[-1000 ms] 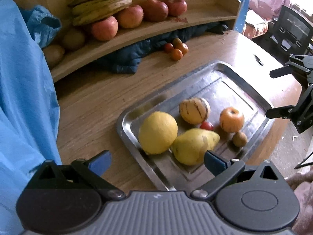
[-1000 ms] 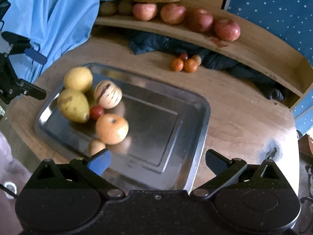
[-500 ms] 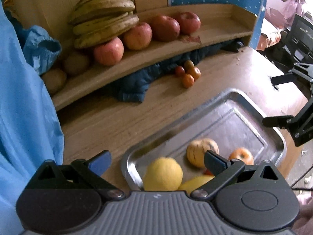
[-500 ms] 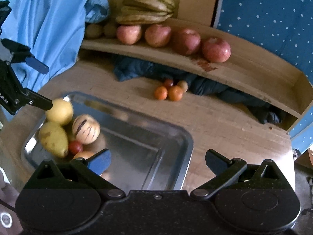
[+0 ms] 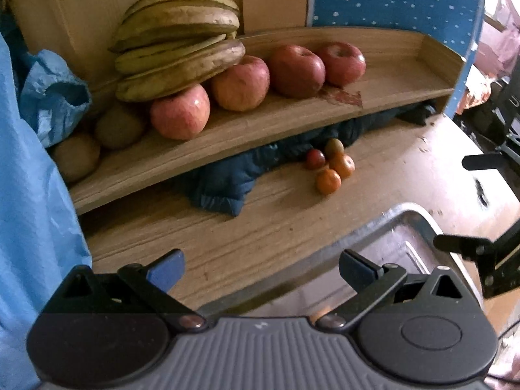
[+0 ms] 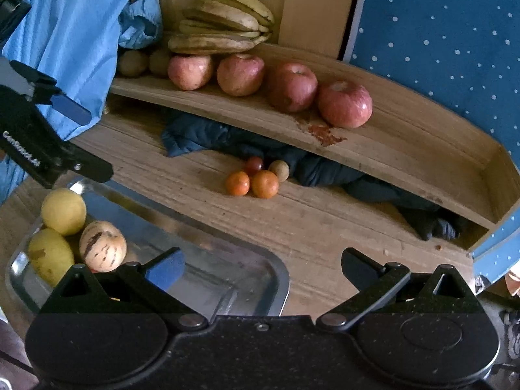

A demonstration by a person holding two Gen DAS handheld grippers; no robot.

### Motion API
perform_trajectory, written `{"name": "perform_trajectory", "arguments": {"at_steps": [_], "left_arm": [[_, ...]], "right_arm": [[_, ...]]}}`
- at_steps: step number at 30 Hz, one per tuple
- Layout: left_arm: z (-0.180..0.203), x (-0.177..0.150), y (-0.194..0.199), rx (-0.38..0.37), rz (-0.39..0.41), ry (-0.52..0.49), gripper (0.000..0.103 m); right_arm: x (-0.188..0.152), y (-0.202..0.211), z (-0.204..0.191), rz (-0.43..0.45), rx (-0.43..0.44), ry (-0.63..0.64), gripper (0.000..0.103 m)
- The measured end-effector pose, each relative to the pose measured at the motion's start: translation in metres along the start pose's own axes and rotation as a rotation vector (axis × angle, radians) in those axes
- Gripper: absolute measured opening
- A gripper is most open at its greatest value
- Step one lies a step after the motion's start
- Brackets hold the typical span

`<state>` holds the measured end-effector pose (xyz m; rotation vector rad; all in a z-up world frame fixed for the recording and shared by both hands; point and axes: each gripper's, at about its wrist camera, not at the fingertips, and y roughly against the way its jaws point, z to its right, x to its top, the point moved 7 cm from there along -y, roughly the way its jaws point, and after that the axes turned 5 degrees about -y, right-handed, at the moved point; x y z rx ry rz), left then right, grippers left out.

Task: Organize fruits
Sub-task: 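Withdraw both tools and move them toward the tangerines under the shelf, then grasp a tangerine with the right tool while the left tool grasps another tangerine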

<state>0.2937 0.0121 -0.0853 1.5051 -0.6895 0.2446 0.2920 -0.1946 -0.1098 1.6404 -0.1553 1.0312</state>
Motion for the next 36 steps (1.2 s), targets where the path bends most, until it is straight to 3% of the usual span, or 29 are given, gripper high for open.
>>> {"name": "perform_trajectory", "arguments": {"at_steps": [14, 20, 24, 30, 36], "left_arm": [[-0.003, 0.020, -0.045, 0.060, -0.028, 0.080, 0.103], [0.001, 0.024, -0.062, 0.071, -0.046, 0.047, 0.103], [0.008, 0.027, -0.070, 0.038, -0.052, -0.003, 0.103], [0.033, 0.030, -0.083, 0.012, -0.033, -0.094, 0.103], [0.052, 0.035, -0.091, -0.003, -0.003, -0.112, 0.102]], "right_arm": [[0.023, -0.040, 0.021, -0.034, 0.023, 0.015, 0.102], [0.030, -0.059, 0.039, -0.058, 0.005, -0.049, 0.102], [0.038, -0.066, 0.051, -0.061, 0.004, -0.073, 0.102], [0.056, -0.080, 0.057, -0.072, 0.082, -0.187, 0.098], [0.068, -0.097, 0.046, -0.085, 0.107, -0.172, 0.090]]}}
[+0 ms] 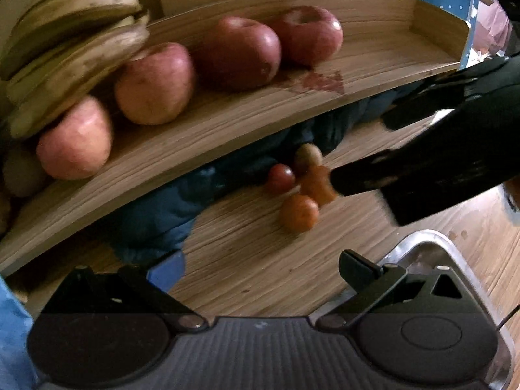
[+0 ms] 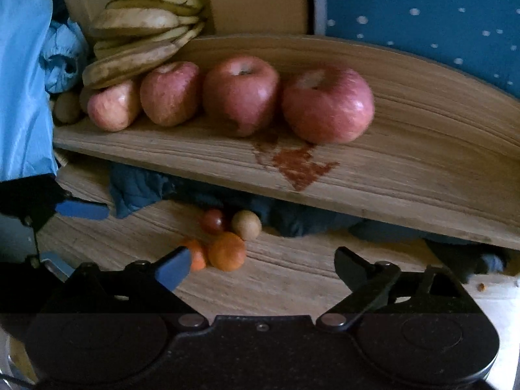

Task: Organize fruits
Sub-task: 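Grasp a tangerine with the right tool while the left tool grasps another tangerine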

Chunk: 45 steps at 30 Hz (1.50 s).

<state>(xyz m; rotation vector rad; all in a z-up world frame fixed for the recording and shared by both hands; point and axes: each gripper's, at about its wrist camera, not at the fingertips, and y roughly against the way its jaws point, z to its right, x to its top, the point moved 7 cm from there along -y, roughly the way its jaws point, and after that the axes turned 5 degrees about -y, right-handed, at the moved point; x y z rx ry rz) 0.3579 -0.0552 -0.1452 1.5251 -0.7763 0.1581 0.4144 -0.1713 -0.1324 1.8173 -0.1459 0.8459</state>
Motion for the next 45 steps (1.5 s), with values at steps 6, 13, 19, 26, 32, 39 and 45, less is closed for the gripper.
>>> {"name": "perform_trajectory", "arguments": {"at_steps": [6, 13, 19, 26, 32, 39, 45], "left_arm": [[0.012, 0.007, -0.005, -0.048, 0.035, 0.002, 0.093], [0.012, 0.010, -0.013, -0.071, 0.044, 0.020, 0.086], [0.008, 0.010, -0.011, -0.033, 0.045, 0.016, 0.081], [0.006, 0.010, -0.013, -0.041, 0.034, 0.017, 0.075], [0.002, 0.011, -0.011, -0.039, 0.029, 0.001, 0.074], [-0.002, 0.014, -0.009, -0.035, 0.027, -0.021, 0.070], [-0.004, 0.012, -0.012, -0.026, 0.009, -0.008, 0.067]], "right_arm": [[0.001, -0.016, -0.006, -0.020, 0.004, 0.001, 0.078], [-0.002, -0.028, -0.008, -0.052, 0.023, -0.003, 0.064], [0.000, -0.034, -0.005, -0.063, 0.054, -0.030, 0.060], [0.001, -0.031, -0.004, -0.068, 0.089, -0.030, 0.054], [-0.003, -0.026, -0.006, -0.050, 0.104, 0.011, 0.048], [-0.004, -0.033, -0.007, -0.061, 0.142, -0.021, 0.046], [-0.004, -0.040, 0.001, -0.090, 0.205, -0.118, 0.041]]}}
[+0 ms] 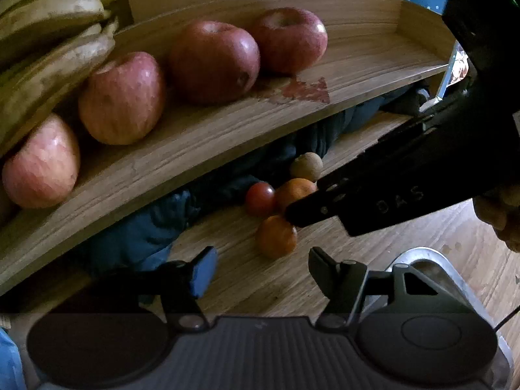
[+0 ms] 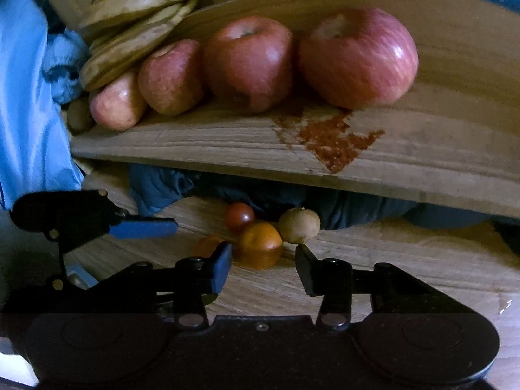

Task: Organize fruits
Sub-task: 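Grasp a tangerine with the right tool while the left tool grasps another tangerine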

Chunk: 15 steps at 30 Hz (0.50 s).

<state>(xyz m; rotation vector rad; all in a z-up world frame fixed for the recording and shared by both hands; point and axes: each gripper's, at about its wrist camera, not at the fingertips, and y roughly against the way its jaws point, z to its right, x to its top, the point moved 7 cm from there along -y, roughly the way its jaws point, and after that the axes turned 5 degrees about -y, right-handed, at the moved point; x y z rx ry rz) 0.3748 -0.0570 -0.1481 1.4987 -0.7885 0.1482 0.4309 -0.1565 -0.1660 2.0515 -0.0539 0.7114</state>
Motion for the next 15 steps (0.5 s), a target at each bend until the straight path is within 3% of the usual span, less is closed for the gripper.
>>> {"name": "perform_trajectory", "arguments": {"at_steps": [11, 15], "left_arm": [[0.001, 0.006, -0.008, -0.004, 0.000, 0.031, 0.059], [0.002, 0.008, -0.013, -0.009, -0.014, 0.053, 0.047]], "right_arm": [[0.000, -0.001, 0.001, 0.010, 0.020, -0.015, 0.038], [0.000, -0.002, 0.001, 0.014, 0.019, -0.005, 0.034]]}}
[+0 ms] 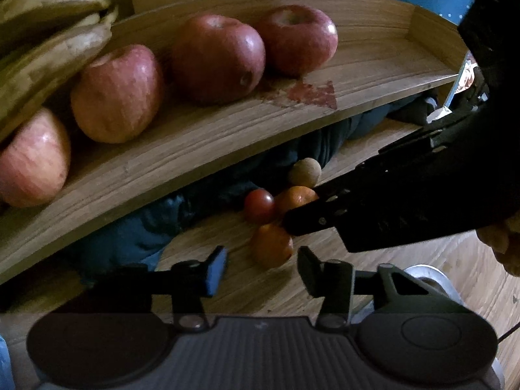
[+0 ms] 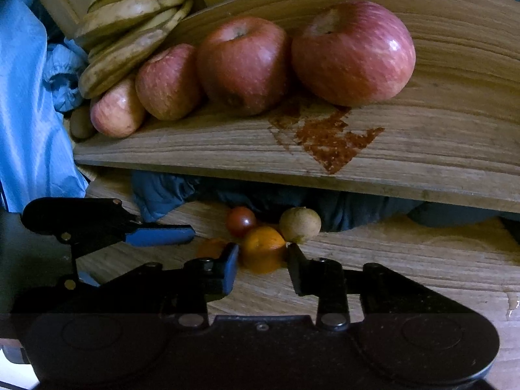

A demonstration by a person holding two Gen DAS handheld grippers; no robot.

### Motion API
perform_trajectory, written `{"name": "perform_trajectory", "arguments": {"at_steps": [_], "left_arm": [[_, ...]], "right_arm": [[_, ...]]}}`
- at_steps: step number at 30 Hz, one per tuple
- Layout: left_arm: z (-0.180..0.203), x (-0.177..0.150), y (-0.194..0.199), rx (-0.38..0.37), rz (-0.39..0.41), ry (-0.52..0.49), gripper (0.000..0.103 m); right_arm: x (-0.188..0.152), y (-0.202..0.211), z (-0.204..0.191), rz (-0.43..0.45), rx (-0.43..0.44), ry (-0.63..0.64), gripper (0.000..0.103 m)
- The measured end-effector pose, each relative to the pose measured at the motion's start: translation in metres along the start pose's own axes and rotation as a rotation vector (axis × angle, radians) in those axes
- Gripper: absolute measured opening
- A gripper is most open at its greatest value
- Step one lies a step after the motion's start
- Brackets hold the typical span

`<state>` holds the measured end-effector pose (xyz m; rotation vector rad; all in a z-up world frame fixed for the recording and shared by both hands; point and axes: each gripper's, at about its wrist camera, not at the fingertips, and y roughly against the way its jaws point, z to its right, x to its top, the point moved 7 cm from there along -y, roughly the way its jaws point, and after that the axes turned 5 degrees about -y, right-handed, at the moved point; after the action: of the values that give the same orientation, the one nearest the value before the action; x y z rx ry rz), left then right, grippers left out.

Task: Organize fruits
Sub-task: 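Grasp a tangerine with the right tool while the left tool grasps another tangerine, then carry both tangerines over the tray and open both tools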

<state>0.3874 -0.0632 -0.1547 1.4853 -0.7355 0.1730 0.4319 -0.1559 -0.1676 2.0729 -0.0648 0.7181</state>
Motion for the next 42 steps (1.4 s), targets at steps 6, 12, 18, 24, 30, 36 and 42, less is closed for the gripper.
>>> {"name": "perform_trajectory", "arguments": {"at_steps": [6, 12, 18, 24, 30, 36, 42], "left_arm": [[0.000, 0.002, -0.002, -0.028, 0.006, 0.039, 0.031], [0.002, 0.000, 0.000, -0.034, 0.011, 0.041, 0.030], [0.000, -0.007, 0.012, -0.032, 0.018, 0.044, 0.030], [-0.005, -0.015, 0.033, -0.037, 0.032, 0.036, 0.030], [-0.003, -0.021, 0.046, -0.055, 0.034, 0.016, 0.030], [0.002, -0.029, 0.062, -0.089, 0.048, -0.025, 0.030], [0.010, -0.041, 0.076, -0.126, 0.055, -0.067, 0.030]], "right_arm": [[-0.004, 0.004, 0.002, 0.007, 0.002, -0.003, 0.033], [-0.009, 0.009, 0.004, 0.009, -0.010, -0.009, 0.033], [-0.017, 0.017, 0.003, 0.015, -0.026, -0.014, 0.033], [-0.024, 0.027, -0.002, 0.036, -0.040, -0.017, 0.033], [-0.031, 0.041, -0.008, 0.059, -0.061, -0.024, 0.033], [-0.042, 0.058, -0.017, 0.083, -0.085, -0.044, 0.033], [-0.062, 0.075, -0.030, 0.104, -0.114, -0.070, 0.033]]}}
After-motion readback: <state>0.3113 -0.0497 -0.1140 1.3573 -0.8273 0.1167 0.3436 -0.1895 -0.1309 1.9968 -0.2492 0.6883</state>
